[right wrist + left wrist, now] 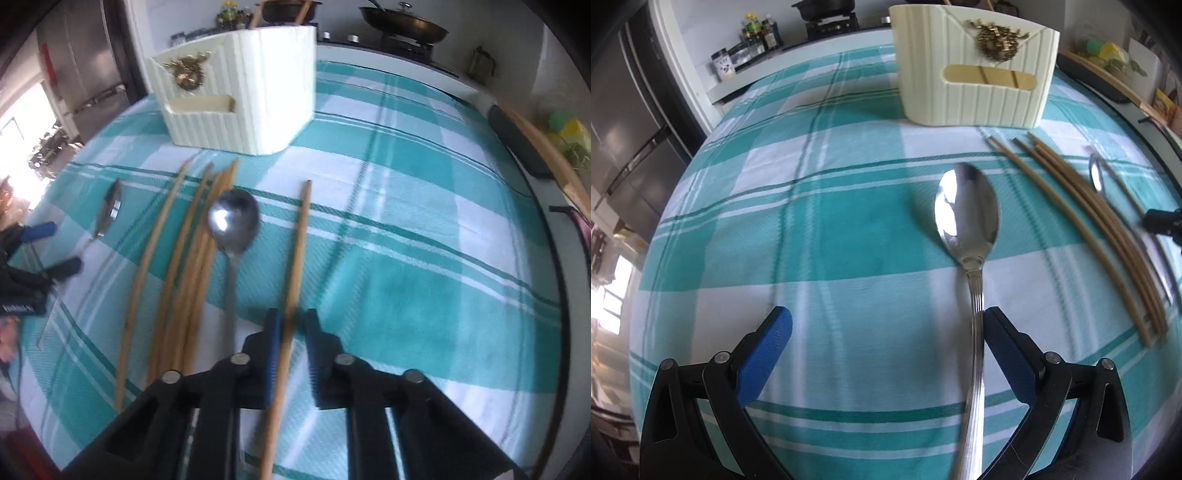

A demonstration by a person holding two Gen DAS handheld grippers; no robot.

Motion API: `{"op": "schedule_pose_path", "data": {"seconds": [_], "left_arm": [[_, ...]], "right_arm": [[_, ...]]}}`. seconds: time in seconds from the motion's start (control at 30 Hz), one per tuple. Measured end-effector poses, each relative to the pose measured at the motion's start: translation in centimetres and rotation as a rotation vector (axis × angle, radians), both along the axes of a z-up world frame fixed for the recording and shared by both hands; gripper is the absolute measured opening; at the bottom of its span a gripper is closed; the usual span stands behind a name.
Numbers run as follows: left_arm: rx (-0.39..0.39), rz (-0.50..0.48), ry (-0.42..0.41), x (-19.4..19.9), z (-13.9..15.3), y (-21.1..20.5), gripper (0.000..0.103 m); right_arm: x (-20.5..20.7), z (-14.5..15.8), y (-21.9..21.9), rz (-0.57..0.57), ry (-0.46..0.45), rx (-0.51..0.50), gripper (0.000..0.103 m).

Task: Organize utensils
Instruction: 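Grasp the steel spoon with the left tool while the right tool grasps another chopstick, then lift the spoon with the left tool while the right tool carries the chopstick over the caddy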

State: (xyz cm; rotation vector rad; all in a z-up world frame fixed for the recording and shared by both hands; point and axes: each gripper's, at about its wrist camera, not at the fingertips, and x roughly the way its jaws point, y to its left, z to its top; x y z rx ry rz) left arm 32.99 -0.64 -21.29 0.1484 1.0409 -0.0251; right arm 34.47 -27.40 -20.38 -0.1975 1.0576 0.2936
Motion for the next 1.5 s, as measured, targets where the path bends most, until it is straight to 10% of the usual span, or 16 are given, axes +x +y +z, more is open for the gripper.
{"op": "schedule_pose_path", "data": {"seconds": [0.57, 0.67, 0.73, 0.93, 1.17, 1.23, 1.5], "left_arm": [[-0.001, -0.082, 0.067, 4.1, -0.1, -0.7, 0.102], [-0.105, -0.057, 0.109, 5.4, 0.0, -0.2, 0.082], [-0.105, -0.081, 0.101, 5.8, 0.6, -0.8, 0.037], [-0.183, -0.105, 0.048, 5.3, 2.2, -0.4, 0.037], [-0.279, -0.149, -0.161, -0.2, 8.1, 1.0, 0.034], [-0.302, -0.156, -0.227, -1.9, 9.7, 1.5, 0.0], [-0.347, -0.177, -0.261, -3.7, 10.9, 2.1, 0.003]], "right_arm": [[2.6, 0.3, -0.5, 0.059, 0.132, -0.057, 0.036], [5.1, 0.2, -0.4, 0.019, 0.137, -0.031, 0.035], [6.4, 0.2, -0.1, 0.003, 0.131, -0.03, 0.018], [7.4, 1.5, -0.7, -0.09, 0.07, 0.054, 0.007], [0.3, 10.0, -2.8, -0.063, -0.176, 0.196, 0.007], [-1.8, 12.0, -3.2, -0.061, -0.23, 0.215, 0.007], [-7.1, 15.9, -4.1, -0.076, -0.355, 0.279, 0.007]]}}
